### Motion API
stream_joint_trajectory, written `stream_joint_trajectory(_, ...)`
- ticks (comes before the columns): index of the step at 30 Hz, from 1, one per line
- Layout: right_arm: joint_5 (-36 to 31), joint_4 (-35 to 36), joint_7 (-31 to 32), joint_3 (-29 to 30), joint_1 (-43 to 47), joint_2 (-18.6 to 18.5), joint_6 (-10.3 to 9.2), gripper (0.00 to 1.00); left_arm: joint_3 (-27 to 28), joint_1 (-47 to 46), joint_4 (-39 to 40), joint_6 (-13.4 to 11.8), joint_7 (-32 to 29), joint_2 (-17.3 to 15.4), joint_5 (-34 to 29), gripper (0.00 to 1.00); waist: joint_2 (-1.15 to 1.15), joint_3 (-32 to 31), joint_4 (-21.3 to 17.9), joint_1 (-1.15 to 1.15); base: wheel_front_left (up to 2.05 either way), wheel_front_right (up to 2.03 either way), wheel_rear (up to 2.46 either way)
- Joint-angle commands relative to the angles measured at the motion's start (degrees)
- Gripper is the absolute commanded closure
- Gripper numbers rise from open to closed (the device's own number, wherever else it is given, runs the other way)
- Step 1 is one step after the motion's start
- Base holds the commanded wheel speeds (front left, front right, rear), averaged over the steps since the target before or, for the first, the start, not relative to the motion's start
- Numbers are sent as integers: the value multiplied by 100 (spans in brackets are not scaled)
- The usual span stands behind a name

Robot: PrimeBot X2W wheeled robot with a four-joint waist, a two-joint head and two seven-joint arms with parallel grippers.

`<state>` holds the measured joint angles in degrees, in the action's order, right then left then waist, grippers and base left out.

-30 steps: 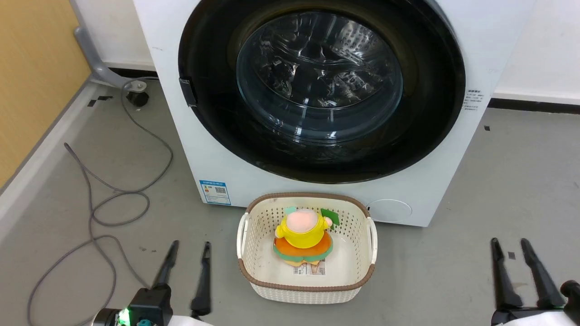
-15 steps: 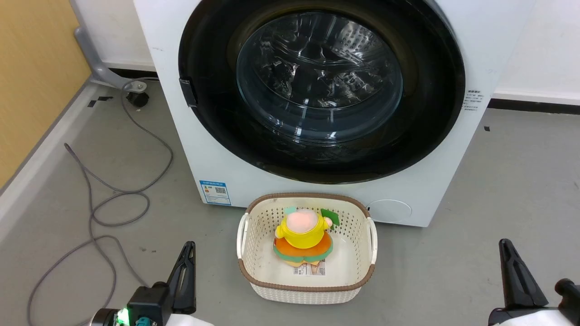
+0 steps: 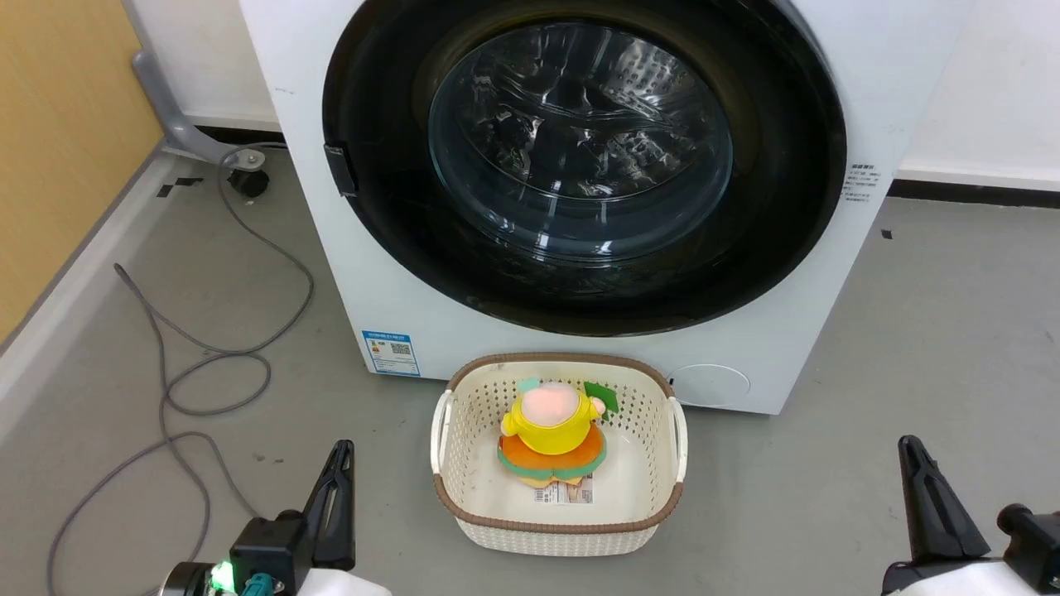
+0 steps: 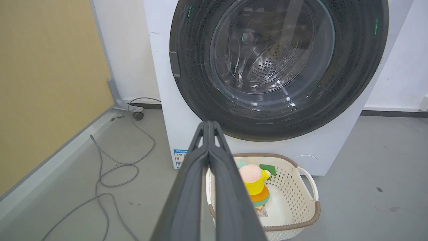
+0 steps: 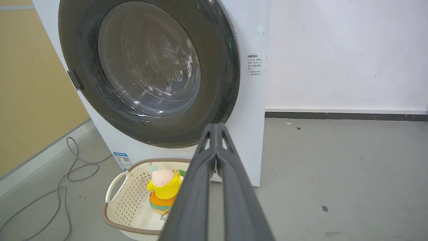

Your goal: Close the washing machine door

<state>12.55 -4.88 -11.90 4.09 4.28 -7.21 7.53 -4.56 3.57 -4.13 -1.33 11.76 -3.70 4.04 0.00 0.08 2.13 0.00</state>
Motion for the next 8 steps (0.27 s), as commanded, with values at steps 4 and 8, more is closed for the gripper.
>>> stream_joint_trajectory(4,-93,64,85,-35,-91,60,-1,100,45,-78,49,31,-73,14,-67,100,0,0,-10,0,0,0,0)
stream_joint_trajectory(8,-143,82,132,-51,-105,76,-1,100,63,-90,65,35,-120,17,-81,100,0,-1,-19,0,0,0,0)
